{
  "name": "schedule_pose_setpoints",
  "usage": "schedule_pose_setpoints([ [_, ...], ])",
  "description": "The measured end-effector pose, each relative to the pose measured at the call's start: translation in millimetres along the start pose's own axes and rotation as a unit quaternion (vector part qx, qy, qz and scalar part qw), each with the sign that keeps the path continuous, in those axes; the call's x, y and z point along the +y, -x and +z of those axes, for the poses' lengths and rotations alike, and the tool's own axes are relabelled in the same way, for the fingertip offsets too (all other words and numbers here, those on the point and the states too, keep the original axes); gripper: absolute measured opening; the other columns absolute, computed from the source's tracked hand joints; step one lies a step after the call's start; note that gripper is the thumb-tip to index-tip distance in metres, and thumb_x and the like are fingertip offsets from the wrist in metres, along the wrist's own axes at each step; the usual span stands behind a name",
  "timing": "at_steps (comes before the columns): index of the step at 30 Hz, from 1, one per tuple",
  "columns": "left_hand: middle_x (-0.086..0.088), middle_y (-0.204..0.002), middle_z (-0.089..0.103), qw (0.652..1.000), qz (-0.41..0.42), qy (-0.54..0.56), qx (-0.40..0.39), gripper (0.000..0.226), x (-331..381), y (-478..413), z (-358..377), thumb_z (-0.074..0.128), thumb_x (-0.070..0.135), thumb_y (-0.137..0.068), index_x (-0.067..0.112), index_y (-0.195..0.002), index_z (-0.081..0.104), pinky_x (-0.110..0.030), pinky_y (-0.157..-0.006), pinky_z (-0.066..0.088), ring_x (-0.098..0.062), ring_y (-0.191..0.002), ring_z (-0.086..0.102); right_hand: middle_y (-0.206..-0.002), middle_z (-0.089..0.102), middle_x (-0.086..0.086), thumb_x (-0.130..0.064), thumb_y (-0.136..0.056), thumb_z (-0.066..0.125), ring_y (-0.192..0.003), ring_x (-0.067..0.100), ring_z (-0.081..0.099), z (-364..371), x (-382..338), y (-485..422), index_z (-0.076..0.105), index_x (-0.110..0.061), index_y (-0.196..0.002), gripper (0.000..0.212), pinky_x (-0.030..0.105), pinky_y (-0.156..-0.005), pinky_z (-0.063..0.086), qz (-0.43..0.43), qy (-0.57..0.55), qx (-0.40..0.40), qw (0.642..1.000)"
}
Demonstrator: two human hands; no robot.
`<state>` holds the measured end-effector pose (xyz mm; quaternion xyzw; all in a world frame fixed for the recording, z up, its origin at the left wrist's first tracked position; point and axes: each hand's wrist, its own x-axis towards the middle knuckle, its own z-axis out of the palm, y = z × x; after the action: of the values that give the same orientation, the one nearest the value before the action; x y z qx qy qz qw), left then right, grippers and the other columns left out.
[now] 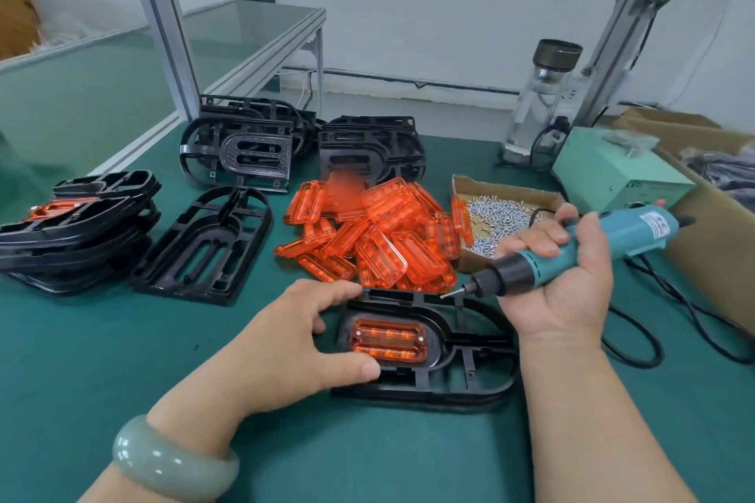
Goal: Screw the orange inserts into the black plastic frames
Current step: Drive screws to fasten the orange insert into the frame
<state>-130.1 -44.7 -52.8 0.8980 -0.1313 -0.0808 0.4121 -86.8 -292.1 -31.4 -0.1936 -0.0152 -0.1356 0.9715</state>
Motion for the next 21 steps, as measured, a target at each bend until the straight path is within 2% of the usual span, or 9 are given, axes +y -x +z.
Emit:
schedule_pose_setpoints([
  [3,0.050,-0.121,0.018,0.997,0.030,-0.052,-0.041,0.105,7.8,0.5,4.7,0.068,0.071,-0.040,0.054,-0.134,0.025,-0.007,-0.092,0.028,0.019,-0.114,0.026,-0.056,0.047,-0.012,-0.034,-0.083,0.056,-0.044,0.000,0.046,-1.7,-0.6,-0.9,0.054,-0.023,-0.085,0.011,0.017,-0.052,0.044,0.003,-0.009,0.006,1.000],
  [5,0.042,-0.126,0.015,0.994,0.033,-0.082,-0.058,0.116,11.9,-0.1,6.2,0.072,0.066,-0.045,0.045,-0.144,0.016,-0.013,-0.099,0.020,0.011,-0.121,0.015,-0.056,0.047,-0.012,-0.034,-0.083,0.057,-0.044,0.000,0.046,-2.4,0.3,-0.1,0.055,-0.023,-0.085,0.012,0.017,-0.052,0.044,0.006,-0.010,0.009,1.000],
  [7,0.032,-0.134,0.012,0.993,0.022,-0.091,-0.066,0.120,14.0,-1.9,5.6,0.077,0.061,-0.051,0.041,-0.147,0.008,-0.018,-0.105,0.020,0.005,-0.128,0.012,-0.056,0.047,-0.011,-0.034,-0.083,0.057,-0.044,0.001,0.046,-3.3,0.8,0.7,0.055,-0.022,-0.084,0.012,0.018,-0.053,0.043,0.004,-0.008,0.011,1.000],
  [10,0.029,-0.144,0.000,0.990,0.019,-0.104,-0.090,0.123,16.8,-6.0,4.3,0.079,0.057,-0.055,0.038,-0.148,0.000,-0.023,-0.111,0.018,-0.001,-0.138,0.005,-0.057,0.047,-0.011,-0.034,-0.083,0.057,-0.044,0.001,0.046,-3.9,2.5,1.2,0.055,-0.022,-0.084,0.012,0.017,-0.053,0.043,0.006,-0.007,0.012,1.000],
  [12,0.028,-0.145,-0.002,0.987,0.028,-0.116,-0.103,0.121,18.8,-8.8,3.9,0.079,0.055,-0.058,0.037,-0.148,0.000,-0.021,-0.111,0.016,-0.002,-0.139,0.004,-0.057,0.047,-0.012,-0.034,-0.083,0.056,-0.044,0.001,0.046,-4.4,3.4,1.4,0.055,-0.022,-0.085,0.012,0.017,-0.053,0.043,0.010,-0.006,0.015,1.000],
  [14,0.029,-0.143,0.007,0.988,0.043,-0.115,-0.098,0.120,19.5,-9.4,4.2,0.080,0.054,-0.057,0.038,-0.147,0.003,-0.017,-0.108,0.018,-0.001,-0.137,0.010,-0.057,0.047,-0.012,-0.034,-0.083,0.056,-0.044,0.001,0.045,-4.9,3.0,1.3,0.054,-0.023,-0.085,0.012,0.017,-0.053,0.043,0.013,-0.005,0.016,1.000],
  [16,0.032,-0.136,0.009,0.990,0.056,-0.106,-0.074,0.121,18.3,-7.6,6.0,0.080,0.055,-0.052,0.042,-0.145,0.005,-0.013,-0.104,0.022,0.000,-0.133,0.018,-0.057,0.046,-0.012,-0.034,-0.083,0.056,-0.044,0.001,0.045,-5.3,1.7,1.3,0.054,-0.023,-0.085,0.012,0.017,-0.053,0.043,0.013,-0.008,0.017,1.000],
  [19,0.035,-0.128,0.007,0.992,0.086,-0.092,-0.027,0.120,17.0,-4.1,11.0,0.079,0.058,-0.048,0.052,-0.140,0.002,0.002,-0.089,0.026,0.003,-0.122,0.030,-0.057,0.046,-0.012,-0.034,-0.083,0.057,-0.044,0.001,0.045,-5.4,-0.8,0.9,0.055,-0.022,-0.084,0.012,0.017,-0.053,0.042,0.006,-0.020,0.016,1.000],
  [21,0.033,-0.131,0.008,0.991,0.101,-0.083,-0.005,0.120,16.7,-3.7,13.0,0.080,0.058,-0.047,0.056,-0.137,0.001,0.001,-0.090,0.026,0.006,-0.121,0.031,-0.057,0.046,-0.012,-0.034,-0.083,0.056,-0.044,0.001,0.045,-5.3,-2.0,0.5,0.055,-0.021,-0.083,0.013,0.017,-0.053,0.042,0.002,-0.028,0.012,1.000],
])
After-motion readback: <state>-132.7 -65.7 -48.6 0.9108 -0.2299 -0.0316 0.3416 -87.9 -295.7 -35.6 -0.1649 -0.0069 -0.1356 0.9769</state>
